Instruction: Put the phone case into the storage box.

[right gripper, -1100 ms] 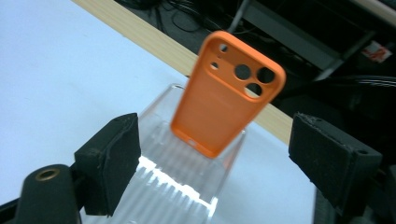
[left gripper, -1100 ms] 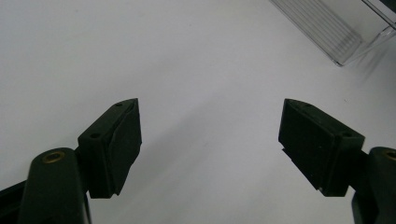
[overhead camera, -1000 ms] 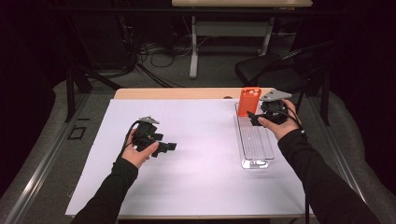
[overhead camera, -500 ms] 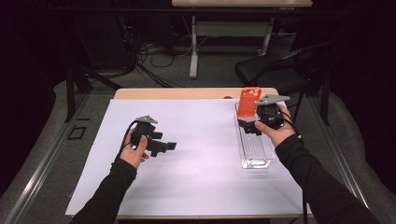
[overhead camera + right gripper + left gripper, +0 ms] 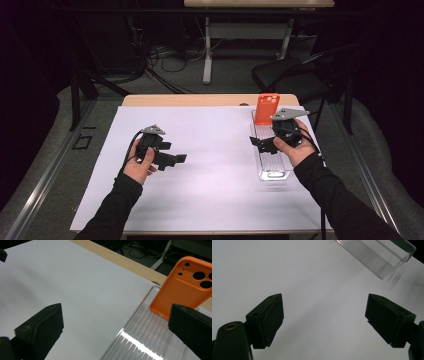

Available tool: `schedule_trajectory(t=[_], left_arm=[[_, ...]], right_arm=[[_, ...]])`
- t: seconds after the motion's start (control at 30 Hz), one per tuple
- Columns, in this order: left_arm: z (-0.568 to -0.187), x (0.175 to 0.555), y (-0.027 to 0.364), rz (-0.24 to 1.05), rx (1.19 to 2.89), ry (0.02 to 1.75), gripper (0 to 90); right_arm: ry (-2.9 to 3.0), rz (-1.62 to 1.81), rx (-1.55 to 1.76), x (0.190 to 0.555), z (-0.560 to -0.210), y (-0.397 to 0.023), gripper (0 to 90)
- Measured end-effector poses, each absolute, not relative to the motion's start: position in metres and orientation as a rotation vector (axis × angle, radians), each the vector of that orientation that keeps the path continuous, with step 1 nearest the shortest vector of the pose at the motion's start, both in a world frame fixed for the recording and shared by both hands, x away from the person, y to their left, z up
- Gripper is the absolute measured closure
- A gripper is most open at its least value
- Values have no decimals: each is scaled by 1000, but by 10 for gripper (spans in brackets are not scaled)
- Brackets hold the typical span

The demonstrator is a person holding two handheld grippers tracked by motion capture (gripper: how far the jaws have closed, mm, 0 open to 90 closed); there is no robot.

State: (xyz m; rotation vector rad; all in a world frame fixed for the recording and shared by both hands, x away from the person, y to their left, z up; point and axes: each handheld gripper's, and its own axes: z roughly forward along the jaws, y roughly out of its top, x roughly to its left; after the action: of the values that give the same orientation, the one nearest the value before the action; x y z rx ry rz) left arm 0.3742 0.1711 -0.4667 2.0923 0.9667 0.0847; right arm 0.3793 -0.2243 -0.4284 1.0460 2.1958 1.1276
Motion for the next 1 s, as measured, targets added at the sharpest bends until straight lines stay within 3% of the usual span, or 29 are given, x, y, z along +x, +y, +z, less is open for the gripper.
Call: schedule_trajectory(t=[1.0], left_arm=[[-473,337,177,148,2101,896,154]], right_arm=[[2239,1210,1000,321,-468,-206,12]])
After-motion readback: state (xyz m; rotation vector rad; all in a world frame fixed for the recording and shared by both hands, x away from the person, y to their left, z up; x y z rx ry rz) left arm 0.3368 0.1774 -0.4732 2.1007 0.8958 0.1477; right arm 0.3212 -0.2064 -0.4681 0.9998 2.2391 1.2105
